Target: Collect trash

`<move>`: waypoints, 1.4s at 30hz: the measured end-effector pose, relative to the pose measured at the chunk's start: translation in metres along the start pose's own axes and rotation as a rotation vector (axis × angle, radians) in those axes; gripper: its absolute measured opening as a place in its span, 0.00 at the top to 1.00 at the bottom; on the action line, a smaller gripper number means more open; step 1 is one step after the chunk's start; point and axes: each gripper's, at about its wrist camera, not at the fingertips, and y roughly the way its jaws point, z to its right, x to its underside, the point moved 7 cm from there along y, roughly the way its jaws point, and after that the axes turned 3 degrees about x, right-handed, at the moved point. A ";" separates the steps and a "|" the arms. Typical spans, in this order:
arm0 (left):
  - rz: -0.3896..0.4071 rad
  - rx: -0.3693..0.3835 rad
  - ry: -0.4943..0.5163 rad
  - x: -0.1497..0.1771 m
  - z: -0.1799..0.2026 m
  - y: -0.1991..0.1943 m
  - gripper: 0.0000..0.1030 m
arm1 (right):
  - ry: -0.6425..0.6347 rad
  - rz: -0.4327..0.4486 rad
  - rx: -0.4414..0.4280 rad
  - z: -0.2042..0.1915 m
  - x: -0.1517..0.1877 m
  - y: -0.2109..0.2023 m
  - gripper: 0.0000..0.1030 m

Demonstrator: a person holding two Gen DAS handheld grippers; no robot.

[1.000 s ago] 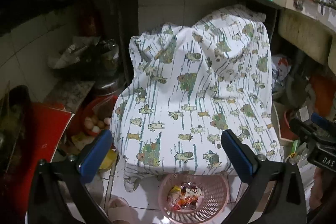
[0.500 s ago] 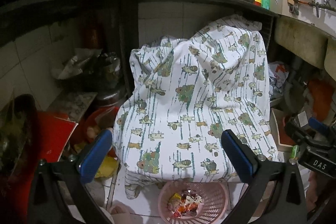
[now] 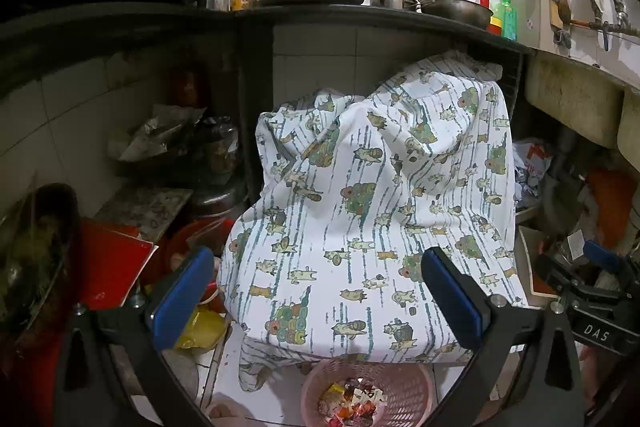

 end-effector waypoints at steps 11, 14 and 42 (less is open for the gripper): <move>0.002 -0.006 -0.007 0.000 -0.005 0.001 0.00 | 0.009 -0.002 0.005 -0.001 0.000 0.000 0.00; 0.002 -0.003 -0.003 0.000 -0.005 0.001 0.00 | 0.005 -0.003 0.002 0.000 0.000 0.000 0.00; 0.012 -0.015 -0.005 -0.001 -0.006 0.001 0.00 | -0.001 0.000 -0.004 0.000 0.001 0.000 0.00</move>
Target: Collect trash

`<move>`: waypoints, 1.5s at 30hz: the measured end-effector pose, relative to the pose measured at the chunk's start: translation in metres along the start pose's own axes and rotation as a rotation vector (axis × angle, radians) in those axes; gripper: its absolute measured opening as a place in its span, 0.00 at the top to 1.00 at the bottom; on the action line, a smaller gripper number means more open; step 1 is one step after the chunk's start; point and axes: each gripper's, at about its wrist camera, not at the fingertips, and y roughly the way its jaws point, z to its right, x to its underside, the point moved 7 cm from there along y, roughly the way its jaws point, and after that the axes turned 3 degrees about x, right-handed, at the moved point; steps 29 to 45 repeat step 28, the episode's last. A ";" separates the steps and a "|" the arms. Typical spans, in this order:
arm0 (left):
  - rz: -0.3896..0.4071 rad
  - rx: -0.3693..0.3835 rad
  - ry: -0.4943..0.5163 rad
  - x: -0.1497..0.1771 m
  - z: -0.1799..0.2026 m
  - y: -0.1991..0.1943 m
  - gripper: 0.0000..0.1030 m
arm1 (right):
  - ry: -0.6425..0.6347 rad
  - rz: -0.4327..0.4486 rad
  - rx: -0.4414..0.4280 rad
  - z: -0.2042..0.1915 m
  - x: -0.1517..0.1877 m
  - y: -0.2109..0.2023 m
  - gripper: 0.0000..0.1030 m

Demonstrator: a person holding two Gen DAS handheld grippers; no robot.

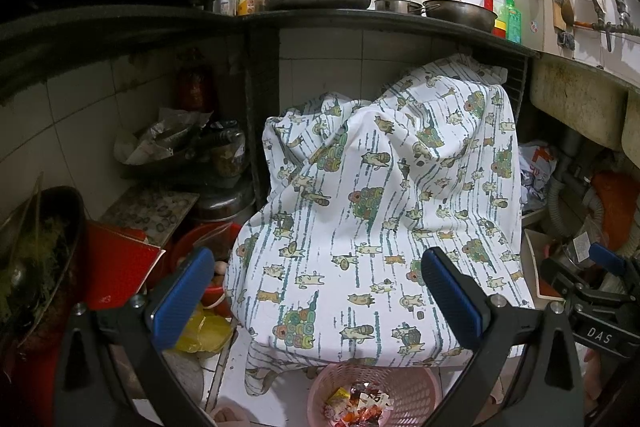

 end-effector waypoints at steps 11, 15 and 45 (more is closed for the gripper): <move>0.001 -0.001 0.000 -0.001 -0.001 0.000 0.00 | 0.000 0.002 0.001 0.000 0.000 0.000 0.00; 0.003 -0.003 0.004 -0.001 -0.002 0.000 0.00 | -0.001 0.001 0.000 0.000 0.001 -0.001 0.00; 0.002 -0.004 0.004 -0.001 -0.001 0.000 0.00 | -0.004 0.001 -0.004 0.001 0.001 -0.001 0.00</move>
